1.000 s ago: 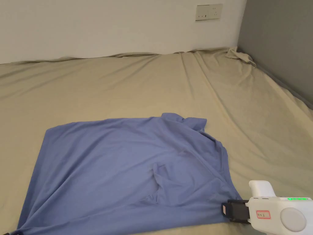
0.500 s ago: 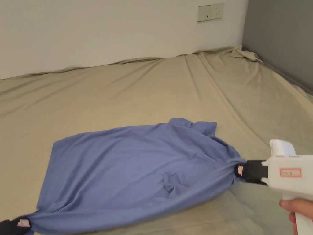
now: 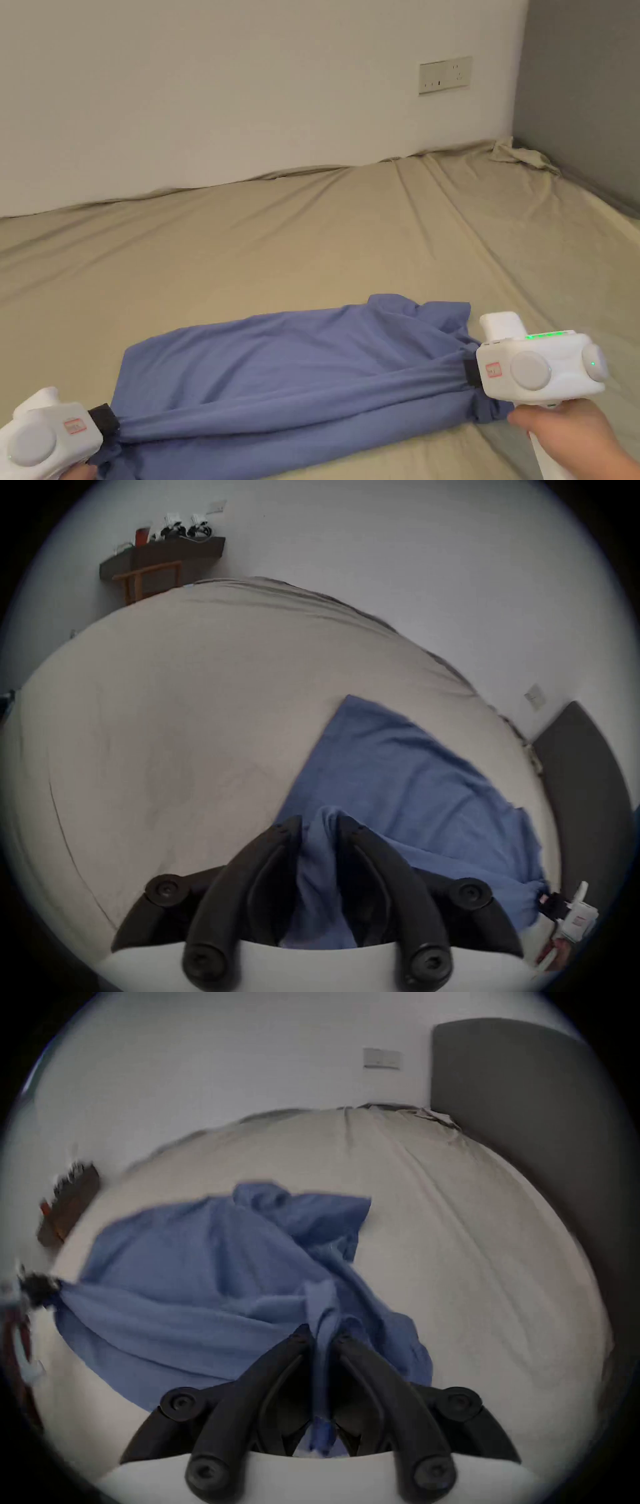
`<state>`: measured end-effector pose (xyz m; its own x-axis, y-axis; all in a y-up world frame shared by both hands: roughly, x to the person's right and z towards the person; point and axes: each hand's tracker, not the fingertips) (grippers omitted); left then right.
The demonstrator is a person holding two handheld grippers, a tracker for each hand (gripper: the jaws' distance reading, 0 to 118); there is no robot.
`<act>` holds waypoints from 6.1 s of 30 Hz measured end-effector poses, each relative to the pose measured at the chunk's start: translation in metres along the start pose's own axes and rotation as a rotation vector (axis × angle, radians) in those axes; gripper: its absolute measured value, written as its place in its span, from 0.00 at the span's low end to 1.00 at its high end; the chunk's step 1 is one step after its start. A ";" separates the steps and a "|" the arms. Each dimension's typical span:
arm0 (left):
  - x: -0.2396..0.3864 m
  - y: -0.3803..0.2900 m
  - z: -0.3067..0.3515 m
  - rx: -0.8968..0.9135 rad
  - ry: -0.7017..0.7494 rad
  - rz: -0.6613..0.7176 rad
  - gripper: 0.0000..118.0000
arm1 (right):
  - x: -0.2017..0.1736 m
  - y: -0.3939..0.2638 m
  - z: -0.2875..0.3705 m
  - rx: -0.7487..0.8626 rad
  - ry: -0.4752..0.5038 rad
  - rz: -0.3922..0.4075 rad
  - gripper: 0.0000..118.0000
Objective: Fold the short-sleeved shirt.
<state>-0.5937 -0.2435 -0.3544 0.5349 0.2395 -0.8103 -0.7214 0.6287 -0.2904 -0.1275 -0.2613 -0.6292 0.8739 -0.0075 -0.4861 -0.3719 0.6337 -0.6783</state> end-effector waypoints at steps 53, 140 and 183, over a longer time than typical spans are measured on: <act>0.019 -0.044 0.049 -0.098 -0.180 -0.368 0.09 | 0.024 -0.078 0.137 0.089 0.215 0.026 0.42; -0.008 -0.010 0.017 -0.041 0.043 -0.468 1.00 | 0.002 -0.154 0.239 0.273 0.344 -0.055 0.02; -0.017 0.009 0.069 -0.202 -0.256 -0.374 0.03 | 0.027 0.026 0.009 -0.133 0.063 0.248 0.04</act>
<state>-0.5790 -0.1913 -0.3078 0.8458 0.2148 -0.4884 -0.5170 0.5561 -0.6507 -0.1108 -0.2380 -0.6542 0.7313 0.0843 -0.6768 -0.6133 0.5153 -0.5986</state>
